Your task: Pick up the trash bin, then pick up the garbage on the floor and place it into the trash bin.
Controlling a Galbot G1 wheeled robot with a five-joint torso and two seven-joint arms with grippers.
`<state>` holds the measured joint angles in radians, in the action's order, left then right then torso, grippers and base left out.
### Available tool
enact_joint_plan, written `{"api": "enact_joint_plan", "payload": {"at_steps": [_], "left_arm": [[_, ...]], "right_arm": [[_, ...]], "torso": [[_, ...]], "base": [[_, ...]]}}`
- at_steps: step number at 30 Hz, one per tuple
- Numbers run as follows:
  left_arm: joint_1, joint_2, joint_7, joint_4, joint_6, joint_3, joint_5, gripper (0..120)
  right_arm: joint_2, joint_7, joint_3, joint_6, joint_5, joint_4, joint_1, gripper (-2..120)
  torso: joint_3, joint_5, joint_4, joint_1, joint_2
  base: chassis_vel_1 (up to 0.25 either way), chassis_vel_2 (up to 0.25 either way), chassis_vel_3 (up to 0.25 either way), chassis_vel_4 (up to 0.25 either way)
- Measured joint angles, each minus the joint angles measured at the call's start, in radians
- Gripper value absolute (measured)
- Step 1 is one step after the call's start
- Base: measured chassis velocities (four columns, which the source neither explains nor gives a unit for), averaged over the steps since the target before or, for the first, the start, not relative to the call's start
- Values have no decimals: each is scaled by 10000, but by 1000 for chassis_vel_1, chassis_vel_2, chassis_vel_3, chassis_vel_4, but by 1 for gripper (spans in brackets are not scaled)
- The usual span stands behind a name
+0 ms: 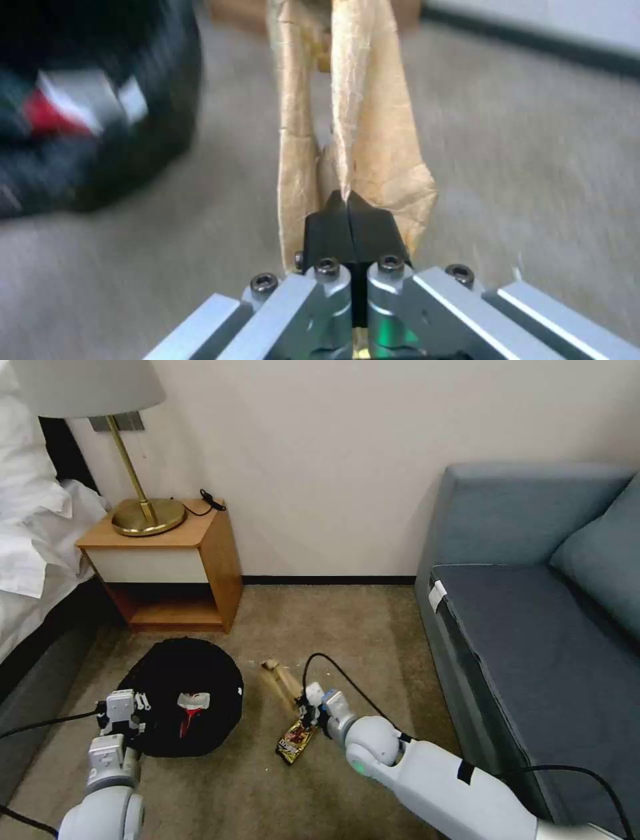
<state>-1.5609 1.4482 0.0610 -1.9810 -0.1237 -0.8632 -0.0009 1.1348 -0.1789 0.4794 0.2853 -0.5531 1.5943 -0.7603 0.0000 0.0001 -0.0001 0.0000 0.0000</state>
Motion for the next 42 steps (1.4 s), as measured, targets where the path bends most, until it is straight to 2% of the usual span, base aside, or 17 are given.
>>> {"api": "enact_joint_plan", "payload": {"at_steps": [1, 3, 7, 12, 14, 26, 35, 38, 40, 42], "left_arm": [[-10, 5, -3, -17, 0, 15, 0, 7], [-13, 12, -5, -25, 0, 23, 0, 7], [-2, 55, -14, -33, 0, 63, 44, 7], [1, 113, -16, -25, 3, 89, 128, 7], [31, 167, -28, -17, 3, 107, 160, 7], [162, 304, -74, -14, -15, 159, 233, 7], [68, 314, -79, -78, -12, 87, 218, 7], [34, 314, -79, -122, -9, 73, 209, 7], [3, 320, -80, -137, -9, 71, 208, 7], [-1, 325, -79, -140, -7, 70, 207, 7]], "right_arm": [[58, 188, -44, -615, 14, 10, 4, 0], [108, 301, -44, -920, -4, 9, 20, 0], [577, 1009, 354, -2530, -485, -409, 433, 0], [936, 1380, 928, -3366, -611, -972, 870, 0], [1297, 1412, 1533, -3781, -639, -1521, 1238, 0], [2163, 1265, 2649, -4160, -597, -2424, 1645, 0], [2555, 974, 2844, -3838, -856, -2432, 1713, 0], [2568, 966, 2845, -3762, -844, -2416, 1714, 7], [2546, 966, 2834, -3736, -759, -2385, 1709, 19], [2507, 972, 2822, -3731, -722, -2362, 1694, 22]], "torso": [[0, 1, 0, 0, 0], [0, 0, 0, 0, 0], [0, 0, 1, 0, 0], [0, -1, 2, 0, 0], [0, -2, 3, 0, 0], [0, -3, 2, 0, 0], [0, -1, 2, 0, -1], [0, -2, 2, 0, 0], [-1, -1, 2, 0, 0], [0, -1, 2, 0, 0]], "base": [[0, 0, 0, 0], [0, 0, 0, 0], [0, 0, 0, 0], [0, 0, 0, 0], [0, 0, 0, 0], [0, 0, 0, 0], [0, 0, 0, 0], [0, 0, 0, 0], [0, 0, 0, 0], [0, 0, 0, 0]]}}
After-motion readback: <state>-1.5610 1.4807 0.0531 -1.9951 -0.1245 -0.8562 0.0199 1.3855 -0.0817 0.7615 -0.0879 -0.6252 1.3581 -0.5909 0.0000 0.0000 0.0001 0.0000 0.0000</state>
